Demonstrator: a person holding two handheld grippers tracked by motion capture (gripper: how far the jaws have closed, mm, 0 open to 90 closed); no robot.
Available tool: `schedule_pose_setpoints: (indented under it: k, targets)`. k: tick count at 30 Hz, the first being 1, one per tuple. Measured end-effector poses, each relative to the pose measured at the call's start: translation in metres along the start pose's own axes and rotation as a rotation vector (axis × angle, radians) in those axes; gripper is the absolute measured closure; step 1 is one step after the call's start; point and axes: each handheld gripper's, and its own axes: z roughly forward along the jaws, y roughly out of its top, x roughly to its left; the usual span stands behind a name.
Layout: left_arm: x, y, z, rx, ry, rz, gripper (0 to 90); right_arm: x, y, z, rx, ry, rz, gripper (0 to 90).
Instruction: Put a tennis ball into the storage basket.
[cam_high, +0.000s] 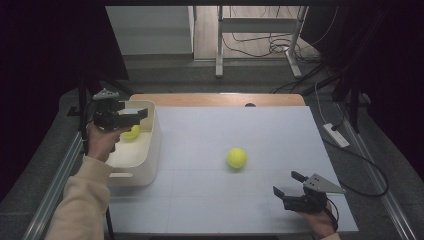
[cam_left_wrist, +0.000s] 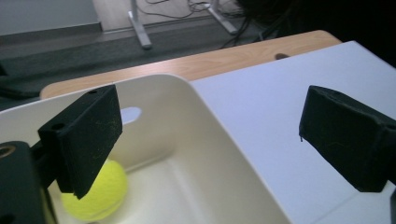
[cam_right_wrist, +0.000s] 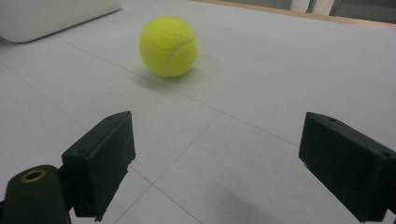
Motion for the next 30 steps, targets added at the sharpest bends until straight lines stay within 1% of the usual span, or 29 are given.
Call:
schedule_pose_setpoints:
  k: [4,5,6,7,10,15,20,23,27,30]
  targets:
    - [-0.011,-0.003,-0.005,-0.025,-0.069,0.009,6.6,0.000,0.001,0.001,-0.004,0.000,0.000,10.9]
    - [-0.013,-0.004,-0.006,-0.028,-0.078,0.012,6.6,0.000,0.002,0.002,-0.003,0.002,-0.001,10.9]
    - [-0.013,-0.004,-0.006,-0.028,-0.078,0.012,6.6,0.000,0.002,0.002,-0.003,0.002,-0.001,10.9]
    - [-0.018,-0.004,-0.007,-0.033,-0.099,0.019,6.6,0.000,0.002,0.002,-0.002,0.003,-0.001,10.9]
    - [-0.025,-0.005,-0.009,-0.039,-0.117,0.039,6.4,0.000,0.003,0.004,-0.003,0.004,-0.002,10.9]
    - [-0.037,-0.006,-0.013,-0.058,-0.150,0.058,6.5,0.000,0.003,0.004,-0.005,0.002,0.000,10.9]
    - [-0.047,-0.009,-0.014,-0.071,-0.184,0.083,6.5,0.000,0.004,0.005,-0.005,0.004,-0.010,10.9]
    - [-0.053,-0.010,-0.014,-0.073,-0.198,0.100,6.5,-0.001,0.002,0.005,-0.004,0.006,-0.009,10.9]
    - [-0.060,-0.011,-0.010,-0.078,-0.219,0.109,6.5,-0.001,0.002,0.003,-0.010,0.004,-0.005,10.9]
    - [-0.066,-0.012,-0.008,-0.072,-0.236,0.119,6.6,-0.001,0.002,0.001,-0.010,0.001,-0.005,10.9]
